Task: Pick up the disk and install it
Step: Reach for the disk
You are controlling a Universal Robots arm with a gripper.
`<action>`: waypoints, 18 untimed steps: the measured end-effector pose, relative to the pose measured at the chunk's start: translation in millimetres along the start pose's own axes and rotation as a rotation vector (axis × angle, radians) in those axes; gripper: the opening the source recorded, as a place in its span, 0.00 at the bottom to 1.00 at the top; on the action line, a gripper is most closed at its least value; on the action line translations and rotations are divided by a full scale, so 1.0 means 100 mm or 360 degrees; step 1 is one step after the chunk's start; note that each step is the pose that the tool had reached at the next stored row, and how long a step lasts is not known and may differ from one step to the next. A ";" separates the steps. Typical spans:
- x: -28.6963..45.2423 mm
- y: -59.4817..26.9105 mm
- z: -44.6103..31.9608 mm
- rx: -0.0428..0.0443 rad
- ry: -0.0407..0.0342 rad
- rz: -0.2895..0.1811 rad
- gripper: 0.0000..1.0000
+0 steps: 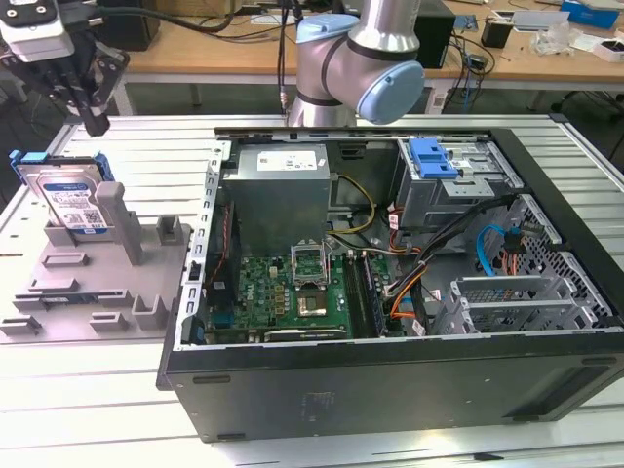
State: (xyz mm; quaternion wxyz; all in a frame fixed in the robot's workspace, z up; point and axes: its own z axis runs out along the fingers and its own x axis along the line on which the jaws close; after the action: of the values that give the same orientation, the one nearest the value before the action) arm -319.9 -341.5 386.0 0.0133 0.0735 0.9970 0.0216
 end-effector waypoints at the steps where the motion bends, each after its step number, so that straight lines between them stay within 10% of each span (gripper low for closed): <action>1: 0.023 0.005 0.001 0.0000 0.0000 0.0001 0.11; 18: 0.486 0.088 0.016 0.0000 -0.0001 0.0027 0.11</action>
State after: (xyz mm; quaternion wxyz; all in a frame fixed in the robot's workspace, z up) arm -366.7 -325.6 383.6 0.0134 0.0819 0.9963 0.0216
